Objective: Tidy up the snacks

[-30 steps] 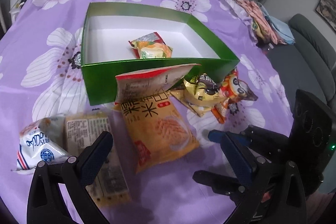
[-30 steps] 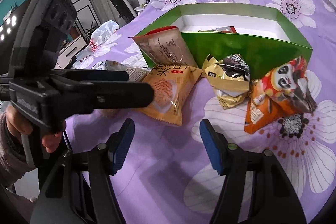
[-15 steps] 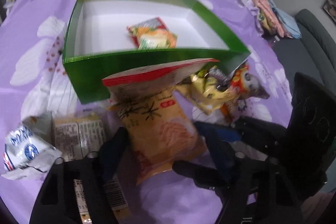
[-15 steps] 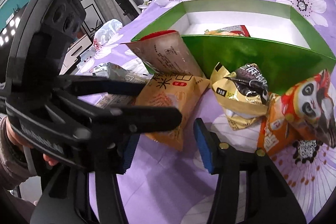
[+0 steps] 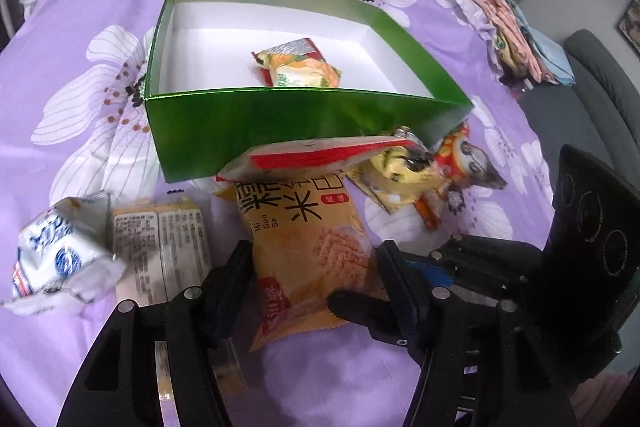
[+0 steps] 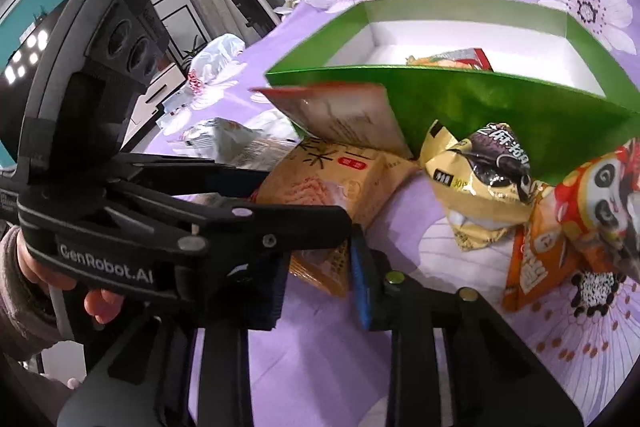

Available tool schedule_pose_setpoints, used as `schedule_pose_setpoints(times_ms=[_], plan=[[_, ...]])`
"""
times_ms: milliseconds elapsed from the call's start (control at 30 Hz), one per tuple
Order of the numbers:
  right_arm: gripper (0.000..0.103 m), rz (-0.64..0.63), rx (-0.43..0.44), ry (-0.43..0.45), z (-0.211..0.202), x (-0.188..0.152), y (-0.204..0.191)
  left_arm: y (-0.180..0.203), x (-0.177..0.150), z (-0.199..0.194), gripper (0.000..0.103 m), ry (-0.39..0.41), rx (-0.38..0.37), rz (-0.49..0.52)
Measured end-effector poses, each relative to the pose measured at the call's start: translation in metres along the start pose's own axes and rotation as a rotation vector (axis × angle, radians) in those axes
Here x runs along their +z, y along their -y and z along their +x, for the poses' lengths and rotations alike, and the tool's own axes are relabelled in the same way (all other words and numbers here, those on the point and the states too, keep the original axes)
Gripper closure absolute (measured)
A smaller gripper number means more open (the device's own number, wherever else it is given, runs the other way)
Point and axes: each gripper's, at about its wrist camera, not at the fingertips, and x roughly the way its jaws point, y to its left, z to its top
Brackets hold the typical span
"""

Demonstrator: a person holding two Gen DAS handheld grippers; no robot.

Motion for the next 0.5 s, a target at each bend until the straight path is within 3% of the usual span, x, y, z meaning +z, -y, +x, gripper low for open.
schedule_pose_setpoints(times_ms=[500], plan=[[0.075,-0.069,-0.044,0.074,-0.059,-0.016,-0.034,0.045,-0.018,-0.046,0.039,0.067,-0.015,0.065]])
